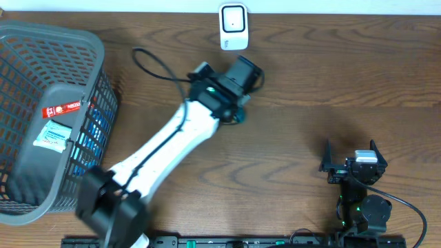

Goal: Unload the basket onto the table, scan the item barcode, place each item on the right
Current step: 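Lift the bottle out of the basket toward the white scanner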

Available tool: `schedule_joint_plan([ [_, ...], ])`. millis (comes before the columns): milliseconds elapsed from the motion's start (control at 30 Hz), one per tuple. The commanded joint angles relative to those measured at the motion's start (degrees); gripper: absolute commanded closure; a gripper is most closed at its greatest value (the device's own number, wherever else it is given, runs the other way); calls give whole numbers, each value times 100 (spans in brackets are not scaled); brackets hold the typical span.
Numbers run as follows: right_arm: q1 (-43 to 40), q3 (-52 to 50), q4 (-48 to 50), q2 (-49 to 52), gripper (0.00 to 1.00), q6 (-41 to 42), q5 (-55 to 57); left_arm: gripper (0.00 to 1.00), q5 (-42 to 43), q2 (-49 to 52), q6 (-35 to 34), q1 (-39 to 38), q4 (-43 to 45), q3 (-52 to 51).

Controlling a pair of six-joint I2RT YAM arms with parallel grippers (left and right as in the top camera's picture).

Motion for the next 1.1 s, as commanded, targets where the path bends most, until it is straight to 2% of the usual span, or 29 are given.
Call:
schedule_joint_plan([
  [0,44,-7,-26,-37,1,63,24,56,-566,323,-584,-142,31,188],
  [233,44,-7,-26,-37,1,63,24,56,-586,863,-1346,-227,48,188],
  [500,44,-7,-26,-37,1,63,24,52,-588,896,-1338,-227,227,188],
  [667,44,-7,-26,-37,1,63,24,52,-586,887,-1078,-214,214,205],
  [933,44,-7,-26,-37,1,63,24,52,-570,887,-752,-7,-616,632],
  [1067,44,-7,-26,-37,1,63,24,52,-424,887,-739,81,-704,662],
])
